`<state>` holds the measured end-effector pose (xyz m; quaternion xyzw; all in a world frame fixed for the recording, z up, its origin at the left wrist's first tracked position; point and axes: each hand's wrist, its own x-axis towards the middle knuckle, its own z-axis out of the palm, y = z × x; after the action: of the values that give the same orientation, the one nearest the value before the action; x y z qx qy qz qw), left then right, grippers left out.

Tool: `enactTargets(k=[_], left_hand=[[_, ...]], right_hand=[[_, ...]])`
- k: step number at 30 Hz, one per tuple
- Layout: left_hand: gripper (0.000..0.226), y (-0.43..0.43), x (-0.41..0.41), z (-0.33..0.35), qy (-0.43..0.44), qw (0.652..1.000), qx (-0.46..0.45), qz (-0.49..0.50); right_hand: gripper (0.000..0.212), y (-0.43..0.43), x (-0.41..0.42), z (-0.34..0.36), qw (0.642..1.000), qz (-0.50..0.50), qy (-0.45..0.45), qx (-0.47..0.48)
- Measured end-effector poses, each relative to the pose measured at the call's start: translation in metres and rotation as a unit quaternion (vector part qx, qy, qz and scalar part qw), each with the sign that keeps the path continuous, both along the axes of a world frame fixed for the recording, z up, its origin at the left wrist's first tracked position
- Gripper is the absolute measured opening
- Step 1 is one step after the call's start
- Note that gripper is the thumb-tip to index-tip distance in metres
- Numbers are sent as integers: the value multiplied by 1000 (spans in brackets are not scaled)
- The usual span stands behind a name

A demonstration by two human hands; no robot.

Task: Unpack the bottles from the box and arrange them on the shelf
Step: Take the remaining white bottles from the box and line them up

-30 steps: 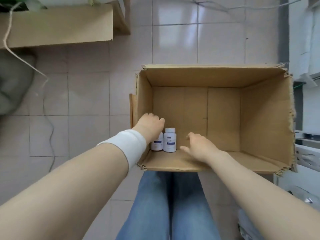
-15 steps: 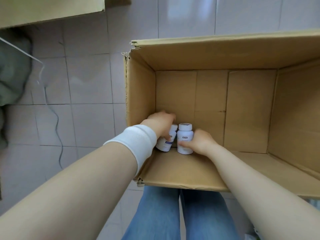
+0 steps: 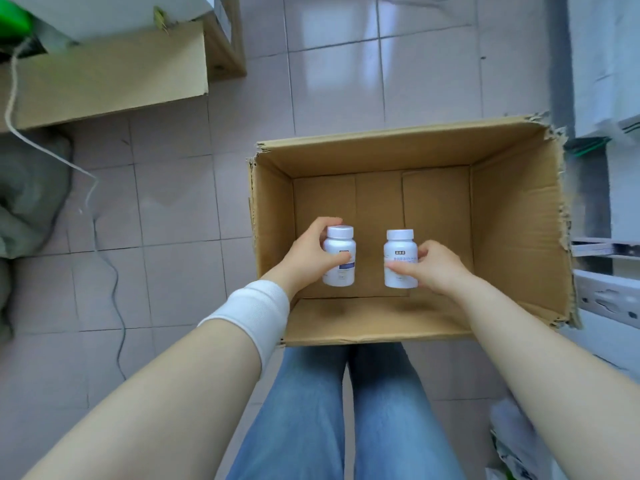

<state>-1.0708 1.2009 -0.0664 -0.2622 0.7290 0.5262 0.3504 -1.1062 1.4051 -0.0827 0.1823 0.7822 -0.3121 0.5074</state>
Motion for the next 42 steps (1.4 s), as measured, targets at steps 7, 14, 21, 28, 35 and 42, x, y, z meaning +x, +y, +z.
enactTargets(k=[7, 14, 21, 28, 35, 42], left_hand=[[33, 11, -29, 144, 78, 990, 114, 27], [55, 14, -26, 274, 151, 964, 193, -105], [35, 65, 3, 375, 213, 904, 284, -239], [23, 151, 91, 467, 244, 824, 376, -347], [19, 268, 259, 550, 265, 726, 465, -432], [34, 374, 481, 617, 236, 628, 525, -523]], right_hand=[[51, 22, 4, 158, 984, -131, 107, -58], [54, 35, 65, 302, 936, -247, 240, -77], [40, 47, 155, 403, 860, -342, 377, -45], [19, 87, 281, 484, 755, -445, 481, 15], [19, 137, 476, 557, 663, -514, 539, 75], [12, 188, 715, 611, 566, -579, 562, 169]])
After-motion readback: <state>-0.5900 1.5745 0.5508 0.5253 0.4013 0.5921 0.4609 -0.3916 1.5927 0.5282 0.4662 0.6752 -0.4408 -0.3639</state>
